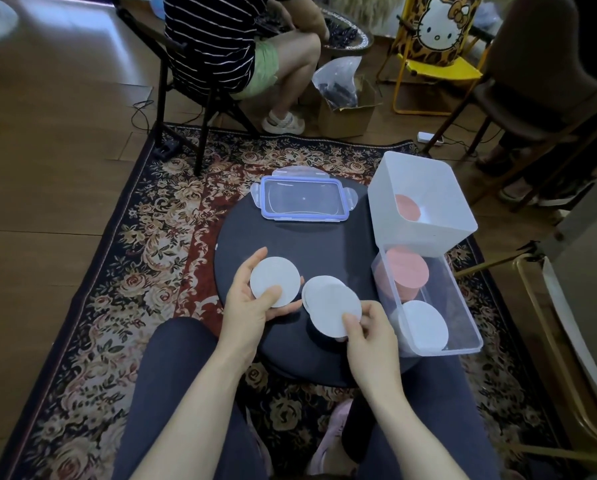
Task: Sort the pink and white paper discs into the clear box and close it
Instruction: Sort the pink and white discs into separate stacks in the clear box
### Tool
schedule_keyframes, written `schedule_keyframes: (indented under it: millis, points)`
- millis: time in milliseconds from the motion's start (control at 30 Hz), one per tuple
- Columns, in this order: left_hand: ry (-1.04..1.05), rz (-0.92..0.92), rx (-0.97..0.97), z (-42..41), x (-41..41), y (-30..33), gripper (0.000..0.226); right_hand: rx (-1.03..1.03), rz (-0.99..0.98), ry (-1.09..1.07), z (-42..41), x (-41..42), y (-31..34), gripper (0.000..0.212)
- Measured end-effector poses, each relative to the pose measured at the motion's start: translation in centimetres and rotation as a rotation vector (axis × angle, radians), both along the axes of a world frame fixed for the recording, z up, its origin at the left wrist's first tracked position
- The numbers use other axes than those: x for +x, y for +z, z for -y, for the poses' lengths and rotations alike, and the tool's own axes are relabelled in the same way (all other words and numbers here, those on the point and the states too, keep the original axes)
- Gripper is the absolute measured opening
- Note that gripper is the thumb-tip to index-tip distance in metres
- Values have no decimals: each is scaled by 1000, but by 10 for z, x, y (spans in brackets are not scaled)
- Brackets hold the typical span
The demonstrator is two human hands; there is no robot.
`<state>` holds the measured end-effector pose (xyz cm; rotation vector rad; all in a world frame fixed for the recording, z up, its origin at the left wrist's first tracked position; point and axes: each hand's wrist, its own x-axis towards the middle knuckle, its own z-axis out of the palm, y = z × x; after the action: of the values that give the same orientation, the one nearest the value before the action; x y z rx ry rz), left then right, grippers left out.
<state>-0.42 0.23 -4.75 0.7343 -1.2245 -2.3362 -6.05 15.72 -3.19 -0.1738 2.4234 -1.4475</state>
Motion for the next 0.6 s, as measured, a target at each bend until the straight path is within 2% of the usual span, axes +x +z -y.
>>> schedule_keyframes:
  millis: [133,300,467,600]
  points:
    - [-30,37,-50,0,-1,1,51,-157,164,30,6,-1,1,11]
    - [-111,92,-109,0,3,3,41,-187,160,81,16,-2,5,13]
    - [-55,154,-140,-3,0,6,21,-175,154,98,18,0,12,15]
    - [-84,131,-140,-3,1,6,16,-179,159,90,15,0,10,12]
